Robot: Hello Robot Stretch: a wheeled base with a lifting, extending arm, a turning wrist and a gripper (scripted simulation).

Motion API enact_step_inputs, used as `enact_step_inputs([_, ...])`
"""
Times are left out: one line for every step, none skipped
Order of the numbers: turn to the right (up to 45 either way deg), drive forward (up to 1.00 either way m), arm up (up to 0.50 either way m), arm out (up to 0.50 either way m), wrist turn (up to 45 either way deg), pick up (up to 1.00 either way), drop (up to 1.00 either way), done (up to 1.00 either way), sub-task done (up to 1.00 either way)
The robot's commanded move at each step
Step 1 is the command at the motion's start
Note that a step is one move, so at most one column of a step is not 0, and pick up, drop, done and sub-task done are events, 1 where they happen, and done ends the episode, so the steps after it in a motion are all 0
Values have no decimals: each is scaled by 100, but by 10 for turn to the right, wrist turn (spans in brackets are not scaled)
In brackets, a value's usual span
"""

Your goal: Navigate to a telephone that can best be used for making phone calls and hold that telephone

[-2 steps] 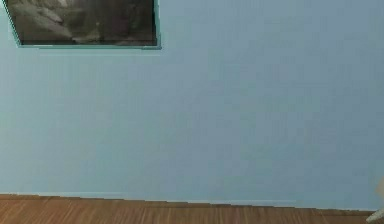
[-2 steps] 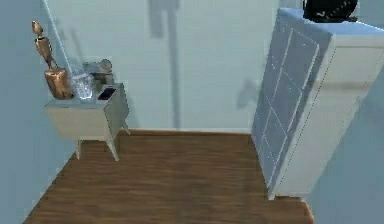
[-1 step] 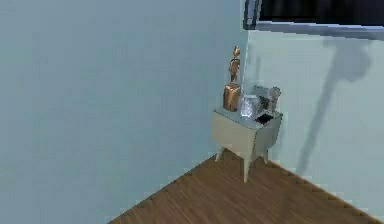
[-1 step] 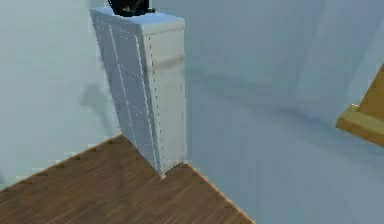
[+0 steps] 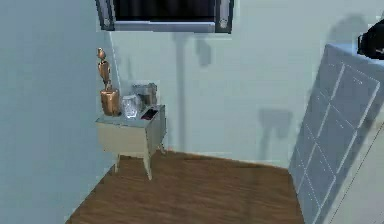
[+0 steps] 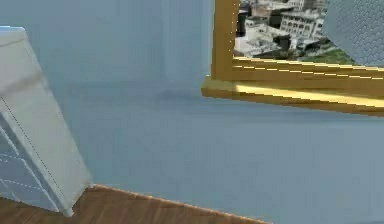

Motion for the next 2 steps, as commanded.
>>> enact_step_inputs([0,80,0,0,0,0,0,0,0])
enact_step_inputs([-450,0,0,0,0,0,0,0,0])
